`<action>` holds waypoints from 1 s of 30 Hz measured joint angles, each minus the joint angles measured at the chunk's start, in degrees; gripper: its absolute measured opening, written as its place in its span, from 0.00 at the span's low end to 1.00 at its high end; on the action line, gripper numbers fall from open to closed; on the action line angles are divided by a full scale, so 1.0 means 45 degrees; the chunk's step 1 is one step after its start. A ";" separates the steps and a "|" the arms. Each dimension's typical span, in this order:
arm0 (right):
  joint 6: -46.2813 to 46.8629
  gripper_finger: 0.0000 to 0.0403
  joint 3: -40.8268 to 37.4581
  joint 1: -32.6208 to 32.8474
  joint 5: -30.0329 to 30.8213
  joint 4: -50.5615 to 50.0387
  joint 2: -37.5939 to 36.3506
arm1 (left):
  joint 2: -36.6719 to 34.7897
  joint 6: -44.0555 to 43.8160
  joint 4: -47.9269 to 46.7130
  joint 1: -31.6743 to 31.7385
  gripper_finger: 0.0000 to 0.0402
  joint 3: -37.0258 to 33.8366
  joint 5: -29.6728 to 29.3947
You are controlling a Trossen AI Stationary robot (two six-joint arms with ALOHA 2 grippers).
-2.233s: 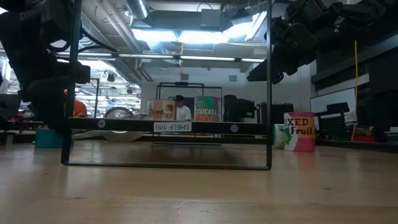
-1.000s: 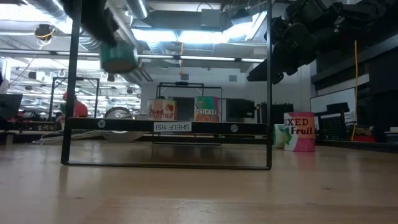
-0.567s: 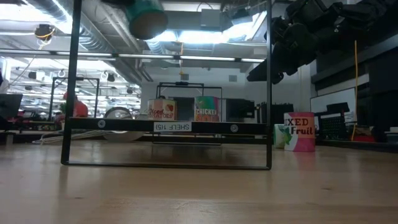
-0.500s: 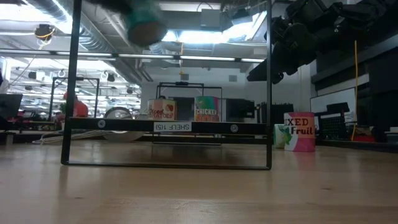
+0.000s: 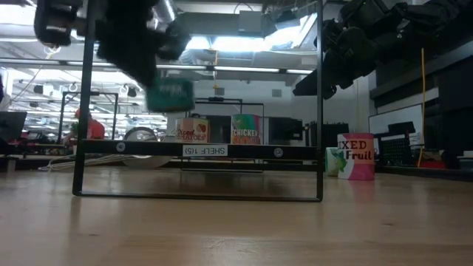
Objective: Pick and place cans onto a shelf
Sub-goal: Put the canned tuna on the shelf
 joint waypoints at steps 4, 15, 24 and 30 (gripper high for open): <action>0.0015 0.33 0.0000 -0.0001 -0.0005 0.0011 -0.0002 | 0.0330 0.0288 -0.0577 0.0496 0.01 -0.0005 -0.0004; 0.0010 0.33 0.0000 -0.0001 -0.0025 0.0006 -0.0005 | 0.1394 0.1319 -0.0501 0.1488 0.02 -0.0007 0.0000; -0.0005 0.33 0.0000 -0.0001 -0.0024 -0.0069 -0.0005 | 0.1816 0.1607 -0.0166 0.1599 0.05 0.0024 -0.0130; -0.0010 0.33 0.0000 -0.0001 -0.0024 -0.0075 -0.0005 | 0.1806 0.1602 -0.0076 0.1599 0.09 0.0015 -0.0160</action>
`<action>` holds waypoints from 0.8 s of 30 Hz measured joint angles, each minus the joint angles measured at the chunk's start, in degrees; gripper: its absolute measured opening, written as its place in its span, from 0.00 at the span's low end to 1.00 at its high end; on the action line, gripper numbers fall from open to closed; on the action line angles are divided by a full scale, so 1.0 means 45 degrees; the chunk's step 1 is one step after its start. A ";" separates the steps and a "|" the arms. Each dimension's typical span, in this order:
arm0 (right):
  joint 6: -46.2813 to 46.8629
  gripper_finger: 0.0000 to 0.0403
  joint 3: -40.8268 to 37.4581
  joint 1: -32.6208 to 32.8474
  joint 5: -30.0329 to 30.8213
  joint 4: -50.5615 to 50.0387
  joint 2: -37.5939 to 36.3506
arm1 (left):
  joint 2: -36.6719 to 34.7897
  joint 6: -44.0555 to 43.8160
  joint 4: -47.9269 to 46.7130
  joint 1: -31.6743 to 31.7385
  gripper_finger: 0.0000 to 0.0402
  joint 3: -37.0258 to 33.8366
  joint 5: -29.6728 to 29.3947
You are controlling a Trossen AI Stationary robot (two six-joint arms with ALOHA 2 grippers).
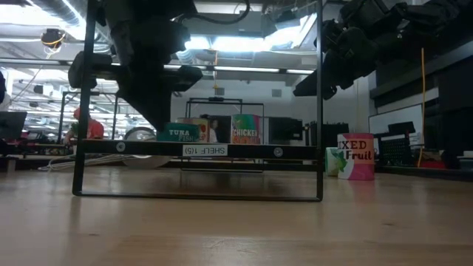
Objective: Pick and place cans onto a shelf
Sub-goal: Put the canned tuna on the shelf
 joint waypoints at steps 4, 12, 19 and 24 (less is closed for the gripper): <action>0.0000 0.33 0.0000 0.0000 0.0000 -0.0026 0.0000 | 0.0000 -0.0005 0.0005 0.0000 0.12 -0.0005 -0.0014; -0.0005 0.33 0.0000 0.0000 0.0000 -0.0035 0.0000 | 0.0000 -0.0107 0.0015 -0.0005 0.18 -0.0015 -0.0262; -0.0005 0.33 0.0000 0.0000 0.0005 -0.0040 0.0000 | 0.0000 -0.0058 0.0027 0.0000 0.18 -0.0015 -0.0415; -0.0005 0.33 0.0000 0.0000 0.0005 -0.0040 0.0000 | -0.0252 -0.0083 0.0052 -0.0013 0.17 -0.0051 -0.0452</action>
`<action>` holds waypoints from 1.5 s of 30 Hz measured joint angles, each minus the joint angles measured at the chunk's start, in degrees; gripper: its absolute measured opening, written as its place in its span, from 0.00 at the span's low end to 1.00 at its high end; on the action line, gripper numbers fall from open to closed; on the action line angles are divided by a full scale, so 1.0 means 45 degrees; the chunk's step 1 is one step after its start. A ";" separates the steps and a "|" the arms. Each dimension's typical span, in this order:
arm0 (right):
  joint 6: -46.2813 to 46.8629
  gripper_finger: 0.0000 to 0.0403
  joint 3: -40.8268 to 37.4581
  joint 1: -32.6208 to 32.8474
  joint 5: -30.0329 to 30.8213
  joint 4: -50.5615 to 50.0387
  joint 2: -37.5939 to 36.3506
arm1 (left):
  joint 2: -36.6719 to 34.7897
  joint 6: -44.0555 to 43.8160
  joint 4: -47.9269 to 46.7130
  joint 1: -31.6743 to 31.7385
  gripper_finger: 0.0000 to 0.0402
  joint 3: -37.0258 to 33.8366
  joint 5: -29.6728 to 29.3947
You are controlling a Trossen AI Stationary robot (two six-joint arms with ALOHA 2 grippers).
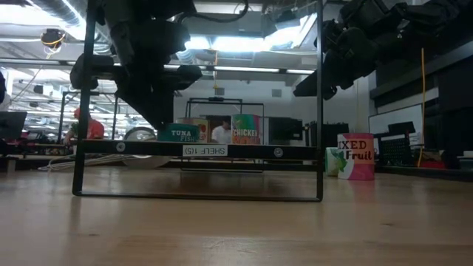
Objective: Pick and place cans onto a shelf
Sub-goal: Put the canned tuna on the shelf, then put the canned mixed fruit on the shelf
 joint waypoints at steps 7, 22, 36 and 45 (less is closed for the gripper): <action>0.0017 0.33 0.0000 0.0000 0.0000 0.0036 0.0000 | -0.0857 0.0001 0.0093 -0.0002 0.17 0.0001 0.0010; 0.0411 0.33 0.2636 -0.0012 0.0360 -0.3565 -0.0410 | -0.3787 -0.1922 -0.0944 -0.0002 0.17 0.0017 -0.1178; 0.1841 0.33 0.6252 0.0000 0.0670 -1.2926 -0.0408 | -0.5853 -0.4166 -0.3116 -0.0002 0.17 0.0036 -0.1823; 0.2764 0.33 0.4533 0.0102 0.1112 -1.3099 -0.0403 | -0.6542 -0.5658 -0.4315 -0.0002 0.17 -0.0036 -0.1821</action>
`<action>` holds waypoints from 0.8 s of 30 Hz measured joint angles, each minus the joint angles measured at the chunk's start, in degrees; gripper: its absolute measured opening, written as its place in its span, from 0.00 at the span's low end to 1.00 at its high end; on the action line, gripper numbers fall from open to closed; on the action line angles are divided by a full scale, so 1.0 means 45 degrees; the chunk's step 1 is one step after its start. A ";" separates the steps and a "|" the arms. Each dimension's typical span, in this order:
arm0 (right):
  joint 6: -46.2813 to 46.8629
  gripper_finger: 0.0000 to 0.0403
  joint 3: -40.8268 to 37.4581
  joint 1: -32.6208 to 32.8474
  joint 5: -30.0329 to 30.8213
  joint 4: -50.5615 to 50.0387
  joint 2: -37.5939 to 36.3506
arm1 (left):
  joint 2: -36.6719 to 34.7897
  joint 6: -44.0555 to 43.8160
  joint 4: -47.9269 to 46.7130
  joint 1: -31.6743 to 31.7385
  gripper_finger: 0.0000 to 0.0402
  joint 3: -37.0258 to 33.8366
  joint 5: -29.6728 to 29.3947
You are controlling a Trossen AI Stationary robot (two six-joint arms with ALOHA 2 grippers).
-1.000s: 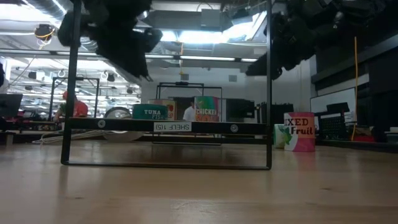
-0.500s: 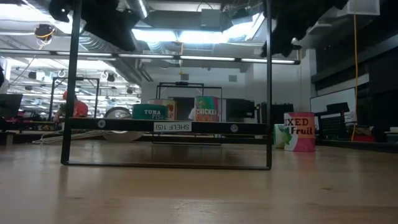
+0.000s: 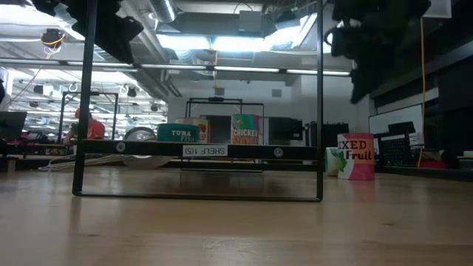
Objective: Pick and place cans onto a shelf
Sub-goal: Put the canned mixed fruit on the shelf
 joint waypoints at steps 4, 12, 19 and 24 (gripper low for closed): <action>-0.0022 0.33 -0.0750 0.0000 0.1081 0.0281 0.0010 | 0.0004 0.0038 0.0062 0.0000 0.17 -0.0029 0.0000; -0.0112 0.33 -0.1713 0.0000 0.1484 0.1482 0.0010 | 0.0004 0.0071 0.0148 0.0000 0.17 -0.0029 0.0000; -0.0122 0.33 -0.2263 -0.0005 0.2133 0.2063 0.0010 | 0.0008 0.0068 0.0182 0.0000 0.17 -0.0029 0.0000; -0.0107 0.33 -0.2751 -0.0005 0.2123 0.2565 0.0010 | 0.0008 0.0072 0.0188 0.0000 0.17 -0.0029 -0.0004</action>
